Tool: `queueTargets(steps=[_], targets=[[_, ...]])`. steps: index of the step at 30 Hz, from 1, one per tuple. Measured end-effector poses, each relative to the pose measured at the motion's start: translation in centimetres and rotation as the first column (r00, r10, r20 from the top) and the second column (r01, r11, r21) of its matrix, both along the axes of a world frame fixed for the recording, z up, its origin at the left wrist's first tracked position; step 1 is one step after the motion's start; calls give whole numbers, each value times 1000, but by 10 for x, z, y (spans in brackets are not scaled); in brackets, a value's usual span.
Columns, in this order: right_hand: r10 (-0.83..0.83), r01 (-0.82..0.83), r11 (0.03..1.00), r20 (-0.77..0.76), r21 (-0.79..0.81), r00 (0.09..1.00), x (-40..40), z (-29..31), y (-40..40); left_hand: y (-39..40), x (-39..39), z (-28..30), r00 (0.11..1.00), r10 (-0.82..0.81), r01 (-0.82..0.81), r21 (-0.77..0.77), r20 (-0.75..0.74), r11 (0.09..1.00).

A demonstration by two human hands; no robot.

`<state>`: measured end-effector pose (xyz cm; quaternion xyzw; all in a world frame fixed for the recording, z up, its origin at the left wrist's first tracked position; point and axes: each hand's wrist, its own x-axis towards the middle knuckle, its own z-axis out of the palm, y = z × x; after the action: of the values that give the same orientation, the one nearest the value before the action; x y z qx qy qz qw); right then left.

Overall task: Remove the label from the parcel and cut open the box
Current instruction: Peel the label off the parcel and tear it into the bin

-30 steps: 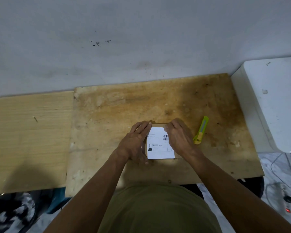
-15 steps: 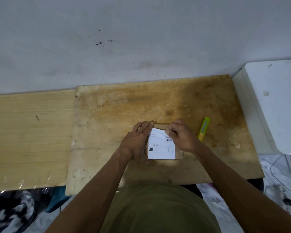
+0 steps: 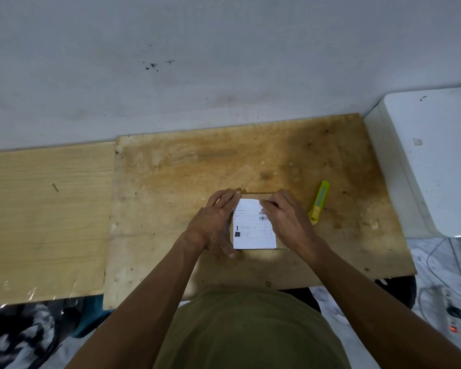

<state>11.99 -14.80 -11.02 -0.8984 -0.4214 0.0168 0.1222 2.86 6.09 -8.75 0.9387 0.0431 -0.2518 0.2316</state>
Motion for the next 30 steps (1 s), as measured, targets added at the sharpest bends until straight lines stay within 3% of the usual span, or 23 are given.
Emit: queueTargets(steps=[5,10,17,20,22,25,28,30], targets=[[-57,56,998,-13,-36,998,0,7,8,-1,0,2,1000,-11,11,21,2,1000],[-150,179,983,-365,45,919,3,7,12,-2,0,4,1000,-9,9,41,3,999],[-5,173,961,-618,213,786,2,18,-7,-4,0,8,1000,-15,15,53,3,998],[-40,286,931,-714,228,699,-4,21,-13,-4,0,6,1000,-10,10,48,-1,999],[-126,409,873,-685,268,718,-8,13,-8,-3,0,5,1000,-5,5,40,-3,999],[-248,462,856,-599,233,761,-11,8,3,-3,0,6,1000,-5,5,30,-15,1000],[-217,287,937,-312,201,925,-11,8,5,-4,1,7,1000,0,0,13,-1,1000],[-148,174,972,-167,159,975,-11,9,2,-5,1,8,1000,3,-3,13,-10,1000]])
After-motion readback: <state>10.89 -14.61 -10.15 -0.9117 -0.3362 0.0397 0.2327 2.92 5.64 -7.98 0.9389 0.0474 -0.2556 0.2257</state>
